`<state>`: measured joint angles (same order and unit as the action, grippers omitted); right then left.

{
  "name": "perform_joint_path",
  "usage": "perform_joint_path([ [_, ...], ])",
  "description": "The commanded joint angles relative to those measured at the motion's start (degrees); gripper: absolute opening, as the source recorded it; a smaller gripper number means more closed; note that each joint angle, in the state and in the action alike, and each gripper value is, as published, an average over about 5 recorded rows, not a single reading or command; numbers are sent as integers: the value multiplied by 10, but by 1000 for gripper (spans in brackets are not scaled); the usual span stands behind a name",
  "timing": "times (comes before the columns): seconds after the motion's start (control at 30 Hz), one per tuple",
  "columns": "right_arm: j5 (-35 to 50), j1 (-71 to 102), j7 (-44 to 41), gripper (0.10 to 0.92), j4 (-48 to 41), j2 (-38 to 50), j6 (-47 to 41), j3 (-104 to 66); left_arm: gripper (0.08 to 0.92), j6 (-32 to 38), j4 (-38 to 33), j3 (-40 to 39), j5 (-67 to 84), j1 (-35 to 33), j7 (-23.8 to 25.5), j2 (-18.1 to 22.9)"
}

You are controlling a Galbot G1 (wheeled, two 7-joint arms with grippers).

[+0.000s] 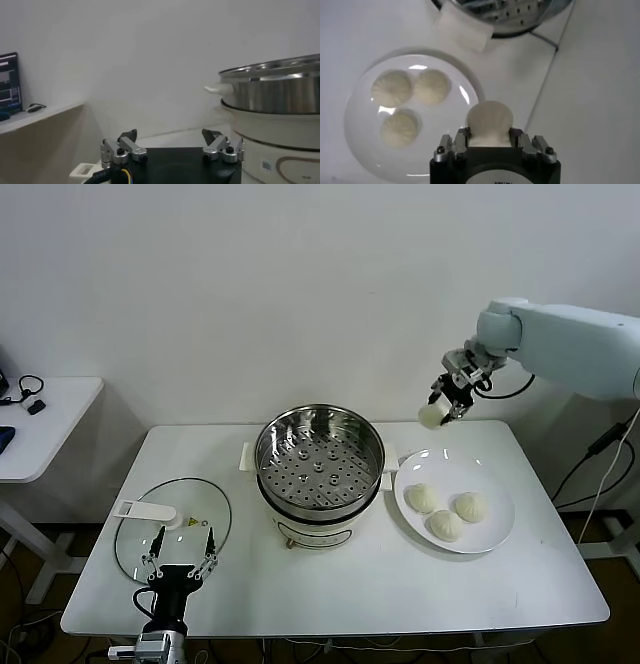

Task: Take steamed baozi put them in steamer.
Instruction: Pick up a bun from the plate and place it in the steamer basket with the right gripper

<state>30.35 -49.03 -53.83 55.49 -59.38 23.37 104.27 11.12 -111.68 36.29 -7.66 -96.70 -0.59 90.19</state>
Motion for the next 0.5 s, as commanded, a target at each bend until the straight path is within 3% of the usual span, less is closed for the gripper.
perform_joint_path([
  [0.03,24,-55,57,543,-4,-71,235,36,823,-3,2,-4,1,3,-4,-1],
  [0.5,-23,-9,63,618,-103,-236,266,36,823,-5,1,-8,3,5,-4,-2],
])
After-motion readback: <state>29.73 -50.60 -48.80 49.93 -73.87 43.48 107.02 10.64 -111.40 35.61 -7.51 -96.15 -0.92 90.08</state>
